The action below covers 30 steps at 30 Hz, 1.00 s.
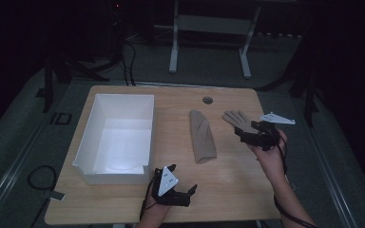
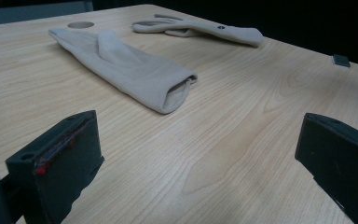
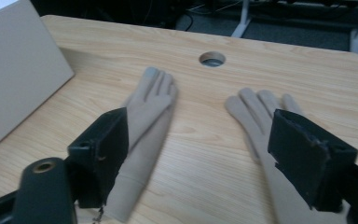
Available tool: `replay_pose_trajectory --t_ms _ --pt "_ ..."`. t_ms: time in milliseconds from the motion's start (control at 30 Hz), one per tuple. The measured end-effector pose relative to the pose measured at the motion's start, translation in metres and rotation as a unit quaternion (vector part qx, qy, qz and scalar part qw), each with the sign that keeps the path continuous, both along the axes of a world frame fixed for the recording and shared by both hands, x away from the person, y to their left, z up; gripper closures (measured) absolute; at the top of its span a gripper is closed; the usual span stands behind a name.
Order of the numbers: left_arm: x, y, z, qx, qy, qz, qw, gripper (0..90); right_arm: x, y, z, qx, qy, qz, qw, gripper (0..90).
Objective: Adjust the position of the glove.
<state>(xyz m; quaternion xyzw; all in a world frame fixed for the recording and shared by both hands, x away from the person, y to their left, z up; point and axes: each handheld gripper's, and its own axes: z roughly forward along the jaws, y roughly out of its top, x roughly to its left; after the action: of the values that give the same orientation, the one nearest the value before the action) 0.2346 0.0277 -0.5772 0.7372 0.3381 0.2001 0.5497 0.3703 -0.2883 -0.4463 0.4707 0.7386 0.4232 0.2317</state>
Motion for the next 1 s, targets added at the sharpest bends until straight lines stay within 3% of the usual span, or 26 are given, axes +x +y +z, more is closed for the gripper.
replay_pose_trajectory --t_ms 67,200,400,633,1000 --pt "0.0 0.0 0.0 0.0 -0.001 0.0 1.0 0.6 0.003 0.006 0.0 0.013 0.009 0.009 0.9998 27.6" --pt "0.0 0.0 0.0 0.001 -0.001 -0.001 1.0 0.6 0.006 0.02 -0.001 0.012 0.009 0.025 0.9996 35.0" --pt "0.0 0.0 0.0 -0.001 -0.001 -0.003 1.0 0.5 0.015 0.044 -0.008 0.004 0.028 0.047 0.9985 34.1" --pt "0.0 0.0 0.0 0.001 -0.002 -0.006 1.0 0.6 0.03 0.072 -0.022 0.007 0.046 0.048 0.9978 36.5" --pt "0.0 0.001 0.0 -0.004 -0.003 -0.012 0.9999 0.6 0.056 0.11 -0.053 -0.016 0.071 0.025 0.997 37.5"
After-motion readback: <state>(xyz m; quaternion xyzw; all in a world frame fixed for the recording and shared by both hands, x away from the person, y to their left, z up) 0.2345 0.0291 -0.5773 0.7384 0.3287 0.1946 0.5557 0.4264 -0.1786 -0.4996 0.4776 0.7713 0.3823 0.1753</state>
